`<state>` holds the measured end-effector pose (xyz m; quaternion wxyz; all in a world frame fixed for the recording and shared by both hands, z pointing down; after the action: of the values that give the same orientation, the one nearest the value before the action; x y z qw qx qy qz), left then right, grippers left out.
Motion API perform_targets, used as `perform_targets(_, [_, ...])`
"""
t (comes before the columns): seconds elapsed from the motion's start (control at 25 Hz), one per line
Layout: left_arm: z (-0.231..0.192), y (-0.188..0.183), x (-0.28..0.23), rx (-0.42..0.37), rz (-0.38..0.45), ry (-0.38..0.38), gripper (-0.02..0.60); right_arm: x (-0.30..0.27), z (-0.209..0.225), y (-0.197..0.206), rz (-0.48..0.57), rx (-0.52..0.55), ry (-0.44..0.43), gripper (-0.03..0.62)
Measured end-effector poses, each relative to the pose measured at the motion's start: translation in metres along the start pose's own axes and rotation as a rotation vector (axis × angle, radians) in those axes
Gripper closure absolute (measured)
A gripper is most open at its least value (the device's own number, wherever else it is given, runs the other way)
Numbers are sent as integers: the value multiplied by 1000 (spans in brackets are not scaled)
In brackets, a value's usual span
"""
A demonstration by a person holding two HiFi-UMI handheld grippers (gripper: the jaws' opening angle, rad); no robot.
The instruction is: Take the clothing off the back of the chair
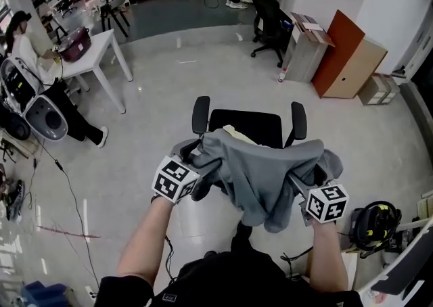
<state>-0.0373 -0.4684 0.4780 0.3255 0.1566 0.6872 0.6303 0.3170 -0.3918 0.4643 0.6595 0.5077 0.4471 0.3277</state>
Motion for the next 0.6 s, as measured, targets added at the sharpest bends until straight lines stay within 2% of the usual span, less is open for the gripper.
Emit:
perform_targets(0.12, [1,-1,0,-11,-4,-3,256,-3,-2,1,-5,34,26,207])
perform_targets(0.2, [3,-1,4,-42,-4,-3,271,-1,-6,0,9,41,13,250])
perform_targets(0.24, [5,-2,6,-64,-6,-3,308,1,-9,-1,20,42,9,289])
perform_targets(0.32, [8,-3,11,-99,-13,-6,439,5,-16,-3,44,36,14,354])
perform_targets(0.4, [9,-2,14,-102,-19,-21,511,11,-19,-3,76,8,28,418])
perform_targets(0.48, [10,1,16,-93,-17,-48,543,21,-19,-2,116,-39,42,484])
perform_targets(0.56, [13,2,19,-87,-8,-68,551,33,-17,-2,161,-85,45,547])
perform_targets(0.6, [15,1,21,-83,0,-70,556,40,-17,-2,181,-95,44,554])
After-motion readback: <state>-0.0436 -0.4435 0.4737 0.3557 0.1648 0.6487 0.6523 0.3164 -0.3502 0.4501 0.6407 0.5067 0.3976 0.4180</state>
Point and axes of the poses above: the fingertips, and each gripper's own axes: x backward along the fingers, z to its right, y out of its underside, the point moved 9 cm from there along x, backward along the fingers, and after that the axes turned 12 degrees about z, right-handed, at the moved point
